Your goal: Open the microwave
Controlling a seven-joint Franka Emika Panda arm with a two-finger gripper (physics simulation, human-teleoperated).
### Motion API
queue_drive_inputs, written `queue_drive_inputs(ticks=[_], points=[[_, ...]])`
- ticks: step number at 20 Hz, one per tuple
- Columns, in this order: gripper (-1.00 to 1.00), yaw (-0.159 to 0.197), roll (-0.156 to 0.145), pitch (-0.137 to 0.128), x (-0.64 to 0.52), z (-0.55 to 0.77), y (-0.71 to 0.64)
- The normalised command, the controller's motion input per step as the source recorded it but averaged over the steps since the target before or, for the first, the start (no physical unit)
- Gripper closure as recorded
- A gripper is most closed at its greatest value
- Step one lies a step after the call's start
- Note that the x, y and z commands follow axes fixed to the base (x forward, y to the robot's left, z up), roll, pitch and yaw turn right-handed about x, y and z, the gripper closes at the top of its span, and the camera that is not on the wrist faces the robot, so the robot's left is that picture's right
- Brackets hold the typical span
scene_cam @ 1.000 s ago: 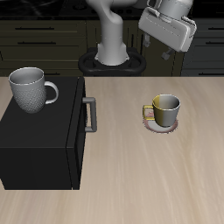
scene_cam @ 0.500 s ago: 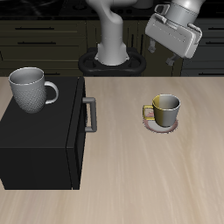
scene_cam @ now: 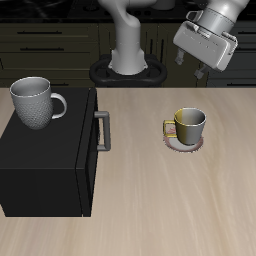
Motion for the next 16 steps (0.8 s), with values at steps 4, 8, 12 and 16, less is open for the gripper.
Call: queue_drive_inputs(ticks=[4,8,12,16], points=[[-1.00,-0.009,-0.046,-0.024,0.12,-0.10,0.14],[-1.00,-0.032,-0.082,-0.048,0.15,-0.13,0.05],[-1.00,-0.008,-0.038,0.008,0.15,-0.12,-0.10],[-1.00,0.015,-0.046,-0.024,0.19,-0.10,-0.10]])
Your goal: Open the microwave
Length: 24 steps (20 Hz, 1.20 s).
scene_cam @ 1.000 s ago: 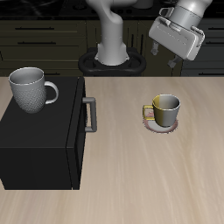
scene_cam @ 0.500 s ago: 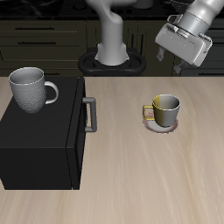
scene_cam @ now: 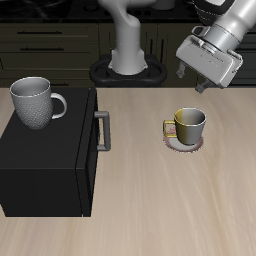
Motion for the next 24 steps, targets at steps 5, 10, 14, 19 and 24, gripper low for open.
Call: queue_drive_inputs(ticks=[5,10,14,19,24], points=[[-1.00,0.031,-0.047,-0.010,0.25,-0.09,-0.12],[-1.00,0.005,-0.029,0.034,0.17,-0.11,-0.17],[-1.00,-0.023,-0.023,0.040,0.22,-0.15,-0.23],[-1.00,-0.027,-0.052,0.027,0.14,-0.05,-0.24],[-1.00,-0.028,-0.036,0.041,0.10,-0.04,-0.18]])
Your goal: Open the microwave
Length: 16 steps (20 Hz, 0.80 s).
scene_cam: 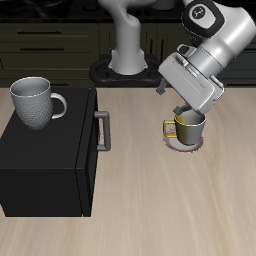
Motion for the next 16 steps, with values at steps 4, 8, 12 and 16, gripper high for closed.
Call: queue_drive_inputs(ticks=[4,8,12,16], points=[[-1.00,-0.058,-0.034,0.069,0.07,-0.07,-0.26],[-1.00,-0.054,-0.042,0.079,0.02,-0.11,-0.33],[-1.00,-0.039,-0.040,0.037,-0.03,-0.04,-0.18],[-1.00,-0.072,-0.044,0.094,-0.09,-0.16,-0.29]])
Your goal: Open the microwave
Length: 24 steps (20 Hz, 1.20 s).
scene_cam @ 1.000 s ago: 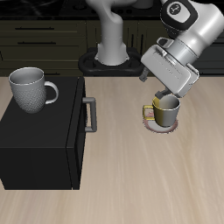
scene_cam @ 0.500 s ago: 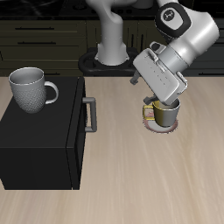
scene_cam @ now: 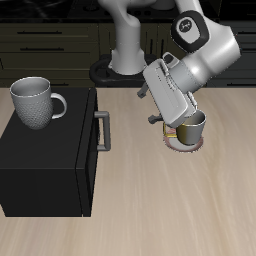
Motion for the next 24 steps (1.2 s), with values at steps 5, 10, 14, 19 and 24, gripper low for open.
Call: queue_drive_inputs(ticks=[5,10,14,19,24], points=[[-1.00,-0.025,-0.023,0.038,-0.03,-0.09,-0.14],[-1.00,-0.105,-0.040,0.099,-0.16,-0.20,-0.32],[-1.00,-0.134,0.025,0.056,-0.16,-0.08,-0.27],[-1.00,-0.071,0.003,0.003,-0.09,-0.04,-0.07],[-1.00,-0.118,0.078,-0.002,-0.03,0.00,0.04]])
